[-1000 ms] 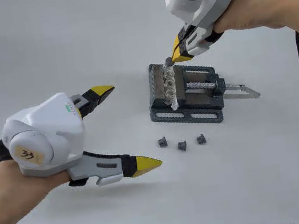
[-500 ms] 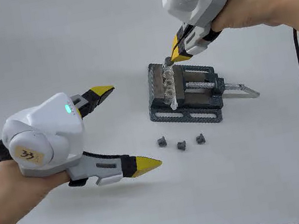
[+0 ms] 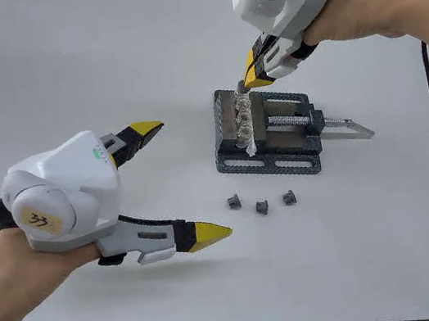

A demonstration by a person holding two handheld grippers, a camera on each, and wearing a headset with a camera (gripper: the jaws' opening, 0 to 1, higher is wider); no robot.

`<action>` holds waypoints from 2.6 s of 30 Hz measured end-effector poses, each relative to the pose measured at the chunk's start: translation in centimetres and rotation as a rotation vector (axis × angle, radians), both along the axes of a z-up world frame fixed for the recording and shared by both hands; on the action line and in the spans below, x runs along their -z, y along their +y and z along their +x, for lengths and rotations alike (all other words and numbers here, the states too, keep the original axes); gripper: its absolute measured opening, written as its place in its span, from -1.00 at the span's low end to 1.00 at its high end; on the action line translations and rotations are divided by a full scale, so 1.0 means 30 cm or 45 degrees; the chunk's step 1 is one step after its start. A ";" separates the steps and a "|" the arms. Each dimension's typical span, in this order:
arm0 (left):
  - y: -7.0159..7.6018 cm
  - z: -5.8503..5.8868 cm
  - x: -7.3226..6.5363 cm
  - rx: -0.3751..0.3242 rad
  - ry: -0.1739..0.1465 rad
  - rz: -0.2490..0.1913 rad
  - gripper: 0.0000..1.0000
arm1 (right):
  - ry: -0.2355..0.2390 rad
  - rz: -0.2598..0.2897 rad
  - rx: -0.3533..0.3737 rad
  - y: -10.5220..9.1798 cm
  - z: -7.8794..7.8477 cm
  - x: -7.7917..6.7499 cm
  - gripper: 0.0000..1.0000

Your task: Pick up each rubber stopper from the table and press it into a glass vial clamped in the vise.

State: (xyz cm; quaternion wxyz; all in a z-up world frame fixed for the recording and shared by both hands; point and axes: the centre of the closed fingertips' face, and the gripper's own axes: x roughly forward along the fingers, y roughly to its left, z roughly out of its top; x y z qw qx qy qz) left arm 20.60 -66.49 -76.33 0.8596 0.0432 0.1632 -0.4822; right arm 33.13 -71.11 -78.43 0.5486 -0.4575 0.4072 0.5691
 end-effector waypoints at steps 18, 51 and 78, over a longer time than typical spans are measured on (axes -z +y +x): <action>-0.021 -0.001 -0.011 0.025 -0.007 0.008 0.93 | 0.060 0.030 0.065 -0.015 0.010 0.003 -1.00; 0.010 -0.033 -0.077 0.051 -0.073 0.083 0.96 | -0.094 0.365 0.311 -0.147 -0.065 -0.213 -0.76; 0.001 -0.090 -0.117 0.126 -0.108 0.165 0.98 | -0.113 0.660 0.526 -0.335 -0.347 -0.216 0.05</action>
